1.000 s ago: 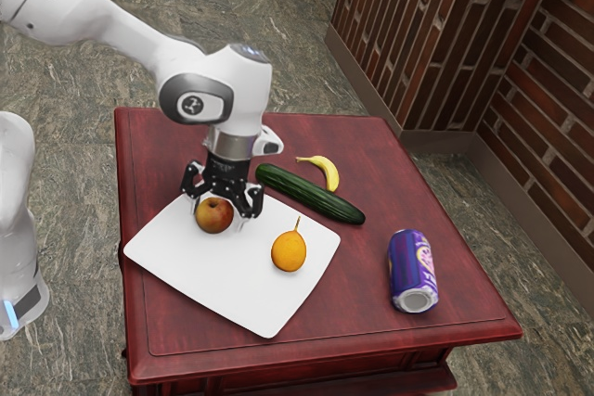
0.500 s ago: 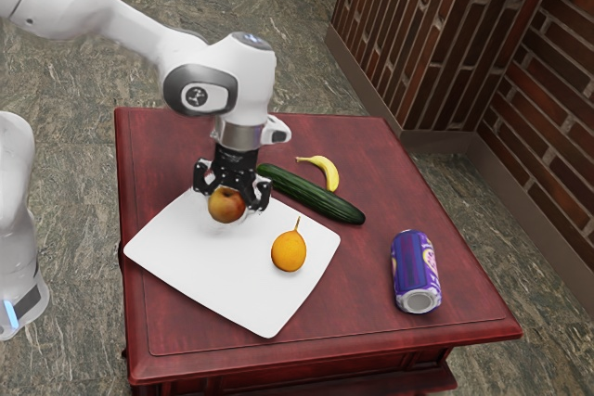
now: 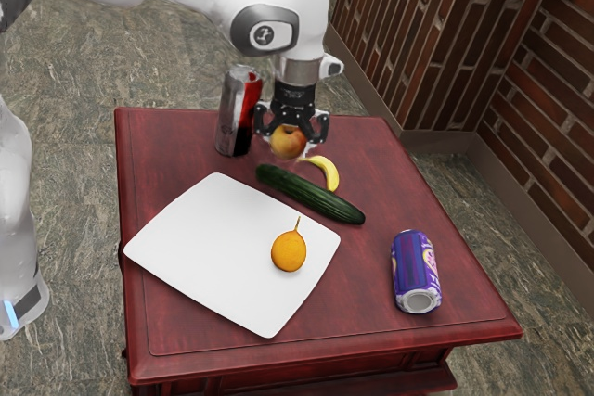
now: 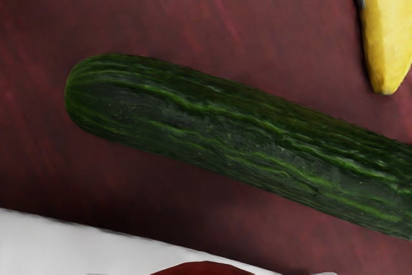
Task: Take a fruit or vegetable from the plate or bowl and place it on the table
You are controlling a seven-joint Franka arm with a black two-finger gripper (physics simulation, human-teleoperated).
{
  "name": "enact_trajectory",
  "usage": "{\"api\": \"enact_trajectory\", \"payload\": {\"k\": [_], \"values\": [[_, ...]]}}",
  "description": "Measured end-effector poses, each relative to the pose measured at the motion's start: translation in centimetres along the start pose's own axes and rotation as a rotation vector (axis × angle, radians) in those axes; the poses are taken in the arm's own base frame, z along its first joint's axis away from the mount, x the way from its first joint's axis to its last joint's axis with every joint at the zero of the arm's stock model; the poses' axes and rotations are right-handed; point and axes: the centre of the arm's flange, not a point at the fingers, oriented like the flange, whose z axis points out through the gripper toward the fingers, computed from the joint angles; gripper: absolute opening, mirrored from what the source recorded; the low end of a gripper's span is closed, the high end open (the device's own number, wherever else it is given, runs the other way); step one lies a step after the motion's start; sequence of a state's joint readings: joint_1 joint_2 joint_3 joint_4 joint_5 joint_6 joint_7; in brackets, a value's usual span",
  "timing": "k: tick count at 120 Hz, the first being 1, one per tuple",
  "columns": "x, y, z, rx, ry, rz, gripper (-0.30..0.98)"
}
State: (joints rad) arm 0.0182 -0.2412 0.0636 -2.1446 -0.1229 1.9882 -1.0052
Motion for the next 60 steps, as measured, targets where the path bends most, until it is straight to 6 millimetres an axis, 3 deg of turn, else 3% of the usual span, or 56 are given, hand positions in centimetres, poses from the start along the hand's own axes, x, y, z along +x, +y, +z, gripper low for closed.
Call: {"api": "enact_trajectory", "payload": {"k": [14,31,46,60], "values": [[4.8,3.3,-1.6,0.004,0.025,-0.008,0.38],[9.7,5.9,-0.9,0.032,0.028,-0.011,0.38],[10.9,6.9,-0.9,0.048,0.025,0.014,0.38],[11.3,9.2,-1.1,0.048,0.032,0.060,0.38]]}}
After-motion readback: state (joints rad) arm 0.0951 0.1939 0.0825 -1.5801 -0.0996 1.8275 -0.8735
